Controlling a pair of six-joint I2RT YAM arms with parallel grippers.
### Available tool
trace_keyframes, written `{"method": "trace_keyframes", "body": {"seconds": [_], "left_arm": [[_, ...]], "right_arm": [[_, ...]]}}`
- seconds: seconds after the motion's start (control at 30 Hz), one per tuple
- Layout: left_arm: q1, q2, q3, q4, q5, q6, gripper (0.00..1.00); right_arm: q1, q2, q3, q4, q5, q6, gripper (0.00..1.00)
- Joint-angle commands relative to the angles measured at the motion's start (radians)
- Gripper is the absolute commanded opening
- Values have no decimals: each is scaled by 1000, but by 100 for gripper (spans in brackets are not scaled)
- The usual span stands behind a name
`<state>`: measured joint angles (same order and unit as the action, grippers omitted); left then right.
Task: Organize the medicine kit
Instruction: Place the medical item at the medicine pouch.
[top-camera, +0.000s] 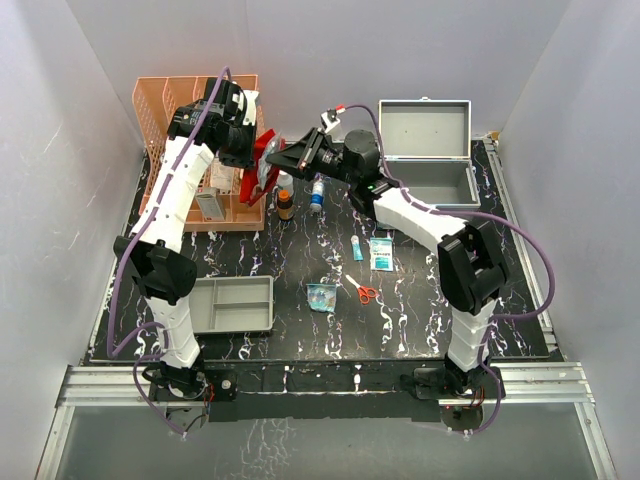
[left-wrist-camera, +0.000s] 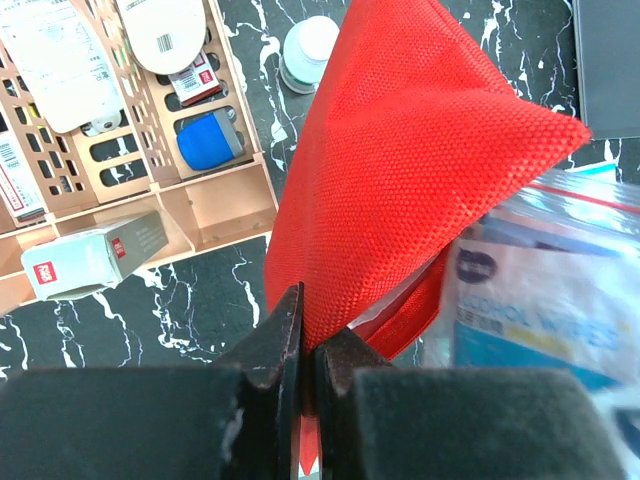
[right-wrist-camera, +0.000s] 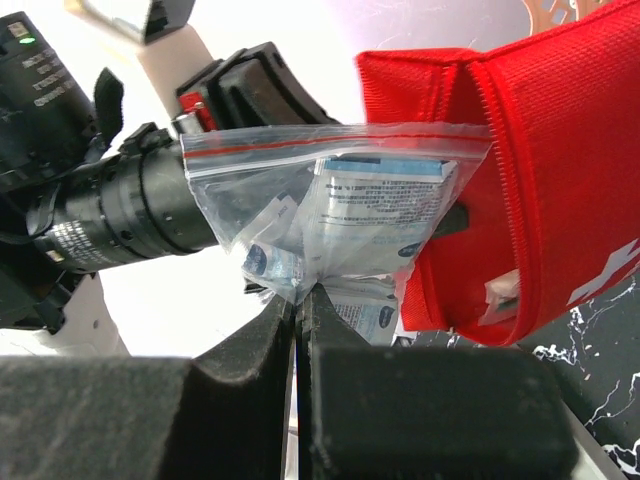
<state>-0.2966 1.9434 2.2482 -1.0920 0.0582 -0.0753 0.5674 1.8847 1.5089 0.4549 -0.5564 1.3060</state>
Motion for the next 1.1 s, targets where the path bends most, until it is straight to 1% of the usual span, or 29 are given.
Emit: {"method": "trace_keyframes", "body": {"seconds": [0.0,0.27,0.5,0.8,0.9,1.07], "left_arm": [[2,-18,40,2,42,-15,0],[1,-23,43,1,66,-20,0],[1,-28,37,-2,80,-20,0],[2,-40,29,-9,141,-30,0],[1,-44,22,-12,150,-29,0],[2,-42,15,-15,161,-26,0]], "right_arm": [[-1,38,48,81,-4,1,0],[0,58,44,44,22,-21,0],[0,96,100,27,37,-24,0],[-1,135,138,8,85,-26,0],[-3,143,155,9,93,-18,0],[-7,146,139,56,99,32,0]]}}
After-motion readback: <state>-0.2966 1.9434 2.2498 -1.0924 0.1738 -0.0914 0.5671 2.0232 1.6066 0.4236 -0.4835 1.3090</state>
